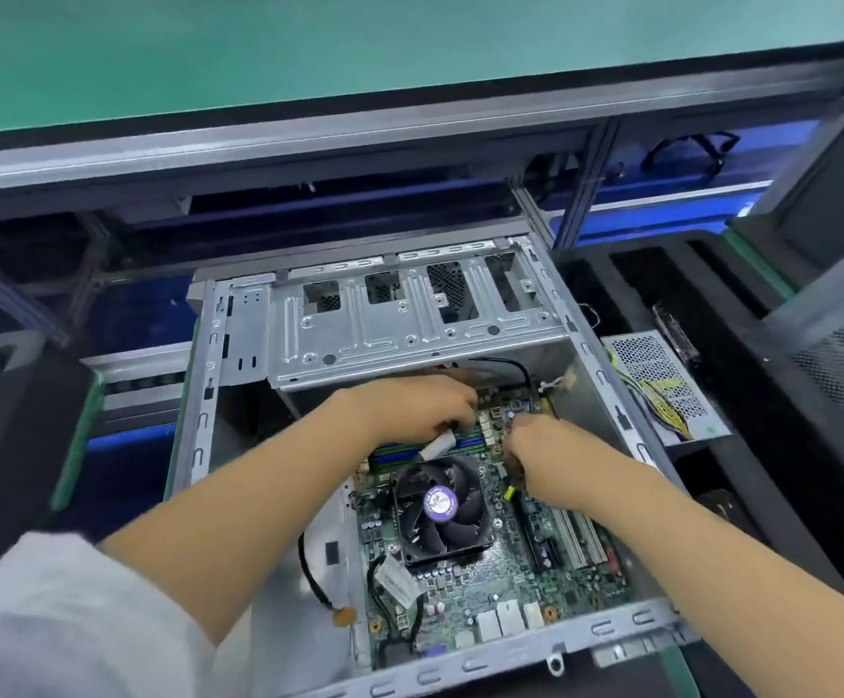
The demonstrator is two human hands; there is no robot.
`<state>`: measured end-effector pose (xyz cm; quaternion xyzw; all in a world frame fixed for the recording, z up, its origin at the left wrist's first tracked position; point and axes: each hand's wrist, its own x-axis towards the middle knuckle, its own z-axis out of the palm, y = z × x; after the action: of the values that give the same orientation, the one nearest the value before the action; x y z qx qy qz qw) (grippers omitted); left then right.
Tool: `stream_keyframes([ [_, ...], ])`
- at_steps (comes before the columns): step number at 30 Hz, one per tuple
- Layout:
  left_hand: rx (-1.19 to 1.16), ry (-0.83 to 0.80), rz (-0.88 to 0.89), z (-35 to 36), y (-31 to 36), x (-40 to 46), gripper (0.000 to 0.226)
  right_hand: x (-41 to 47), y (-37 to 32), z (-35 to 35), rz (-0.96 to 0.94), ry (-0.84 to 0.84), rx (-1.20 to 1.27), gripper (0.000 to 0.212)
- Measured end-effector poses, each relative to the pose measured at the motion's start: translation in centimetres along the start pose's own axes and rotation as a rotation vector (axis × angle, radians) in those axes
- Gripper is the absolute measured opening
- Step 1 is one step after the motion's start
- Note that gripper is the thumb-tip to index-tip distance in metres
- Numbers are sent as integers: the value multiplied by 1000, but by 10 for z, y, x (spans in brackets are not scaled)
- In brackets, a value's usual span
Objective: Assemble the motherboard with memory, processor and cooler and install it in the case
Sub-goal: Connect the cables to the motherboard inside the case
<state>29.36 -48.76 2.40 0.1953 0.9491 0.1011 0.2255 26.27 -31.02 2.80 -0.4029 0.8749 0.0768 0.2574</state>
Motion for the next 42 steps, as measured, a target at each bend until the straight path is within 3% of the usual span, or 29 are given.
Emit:
stream_keyframes([
  [3,-41,41,-27,4,-9,4,21,-4,1,3,-31,33,-114,17],
  [6,-83,45,-223,17,-11,8,17,-11,0,3,-45,-6,-150,13],
  [7,-162,38,-320,23,-12,8,19,-13,-1,3,-58,-43,-126,4],
  [9,-316,43,-447,31,-15,6,26,-13,-2,7,-91,-52,-70,20],
  [10,-325,61,-468,32,-18,4,29,-12,-2,8,-107,-43,-74,24],
  [13,-334,170,-592,33,-24,1,33,-11,0,5,-71,-17,-83,5],
  [16,-260,272,-631,32,-14,8,40,-9,-4,0,-46,34,-1,5],
  [19,-305,330,-604,32,-6,22,38,-1,-6,-8,103,178,408,28],
  [21,-321,309,-544,31,-3,20,37,4,-3,-10,194,121,650,52],
  [23,-309,212,-367,34,-4,14,24,5,-1,-5,221,68,555,64],
  [26,-186,198,-167,39,2,2,16,4,0,8,252,89,161,56],
  [29,-224,333,-75,33,11,2,35,7,-1,9,278,15,96,50],
  [31,-224,357,-41,30,23,8,34,11,0,7,267,-29,107,48],
  [38,-338,370,-277,45,52,27,9,11,-3,5,260,6,101,25],
  [41,-440,433,-312,46,50,26,14,7,-4,2,246,157,206,2],
  [42,-465,440,-312,46,50,26,15,6,-4,1,245,225,245,6],
])
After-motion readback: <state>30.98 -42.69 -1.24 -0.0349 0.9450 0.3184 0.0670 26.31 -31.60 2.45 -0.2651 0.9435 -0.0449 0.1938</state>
